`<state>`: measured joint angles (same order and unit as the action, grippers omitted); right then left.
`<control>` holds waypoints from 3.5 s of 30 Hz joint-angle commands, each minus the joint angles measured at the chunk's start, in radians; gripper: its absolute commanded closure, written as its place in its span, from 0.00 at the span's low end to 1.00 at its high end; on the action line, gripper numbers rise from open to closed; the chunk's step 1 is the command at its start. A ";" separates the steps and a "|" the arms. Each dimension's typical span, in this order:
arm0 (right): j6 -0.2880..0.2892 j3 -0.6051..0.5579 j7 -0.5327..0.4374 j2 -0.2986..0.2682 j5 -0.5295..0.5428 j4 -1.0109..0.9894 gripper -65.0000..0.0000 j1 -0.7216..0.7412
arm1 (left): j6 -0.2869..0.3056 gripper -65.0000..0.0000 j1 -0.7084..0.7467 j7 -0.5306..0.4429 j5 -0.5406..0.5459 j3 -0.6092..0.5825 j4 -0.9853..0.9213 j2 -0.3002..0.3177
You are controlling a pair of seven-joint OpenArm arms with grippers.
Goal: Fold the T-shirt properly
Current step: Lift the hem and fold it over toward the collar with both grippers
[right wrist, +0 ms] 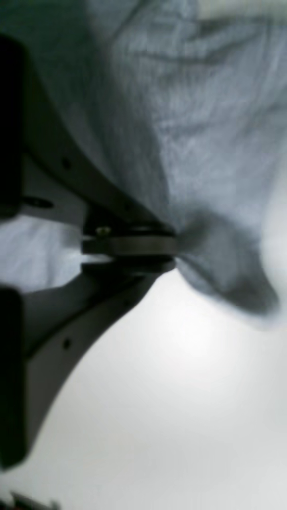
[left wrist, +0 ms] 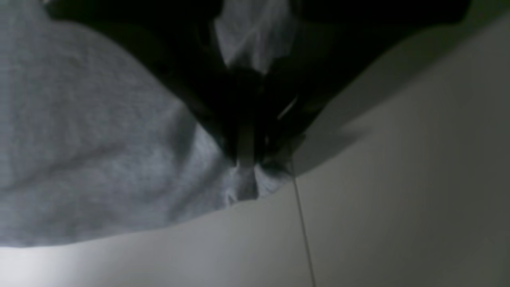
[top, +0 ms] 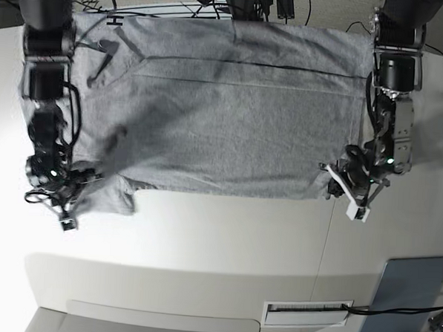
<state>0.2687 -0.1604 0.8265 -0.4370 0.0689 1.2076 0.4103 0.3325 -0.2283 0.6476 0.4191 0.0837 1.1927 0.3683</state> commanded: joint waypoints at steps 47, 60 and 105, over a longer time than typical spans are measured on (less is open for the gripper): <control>-0.192 0.279 0.106 -0.053 -0.089 0.927 1.00 -1.084 | 0.062 1.00 0.583 -0.012 0.204 0.222 0.416 0.078; -0.208 0.279 0.137 -0.052 -0.093 0.926 1.00 -1.109 | 0.062 1.00 0.583 0.006 0.202 0.222 0.416 0.080; -0.173 0.279 0.119 -0.053 -0.129 0.926 0.68 -1.056 | 0.077 0.50 0.586 0.150 0.270 0.369 0.387 0.078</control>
<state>0.1040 0.1093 0.9611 -0.4789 -0.0521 2.1155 -0.6430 0.4053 0.3592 0.7998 0.6846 0.4473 1.5715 0.4320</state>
